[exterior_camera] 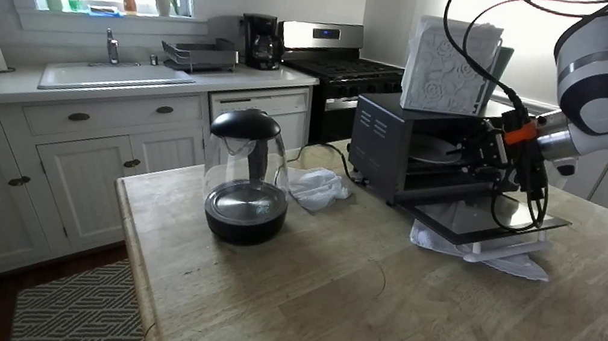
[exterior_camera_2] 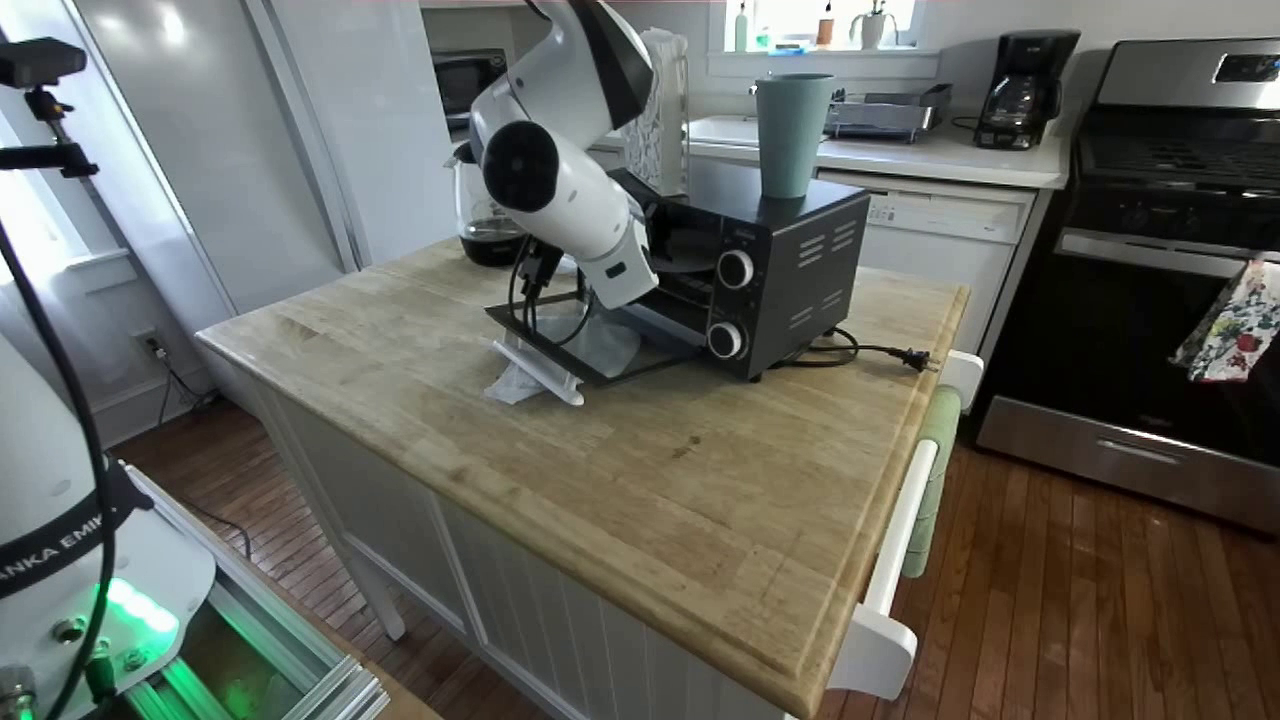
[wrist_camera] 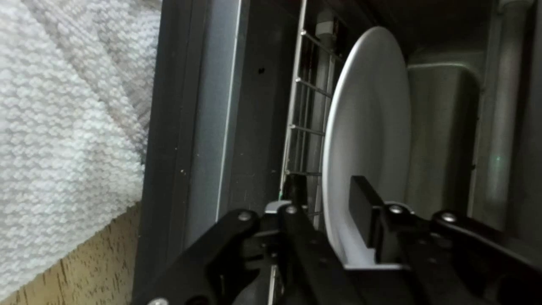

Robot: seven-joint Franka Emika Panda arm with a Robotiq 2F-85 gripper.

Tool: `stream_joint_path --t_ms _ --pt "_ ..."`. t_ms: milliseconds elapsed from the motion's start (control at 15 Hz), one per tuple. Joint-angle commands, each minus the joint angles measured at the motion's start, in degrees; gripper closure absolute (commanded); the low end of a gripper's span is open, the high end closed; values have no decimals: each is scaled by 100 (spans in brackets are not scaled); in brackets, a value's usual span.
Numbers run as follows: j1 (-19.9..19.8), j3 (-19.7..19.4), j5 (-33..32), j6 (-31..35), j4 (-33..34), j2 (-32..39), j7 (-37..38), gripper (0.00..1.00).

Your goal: Pick up the white plate and put it on the middle tray in the oven

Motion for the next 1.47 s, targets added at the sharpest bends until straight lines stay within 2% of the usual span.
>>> stream_joint_path --t_ms 0,133,200,267,333,400,867,1400 --pt "63 -71 133 101 54 28 -82 36" --pt "53 -68 98 30 -58 -87 -95 26" --pt "45 -66 95 -22 -119 -146 -115 30" --pt "40 -60 86 -42 -160 -175 -93 29" --pt "33 -63 121 -90 -186 -193 -127 35" --pt "20 -69 165 -147 -184 -203 -157 52" --pt "-30 -153 267 -429 -165 -235 -377 99" --pt "-31 -186 140 -369 -237 -266 -359 99"
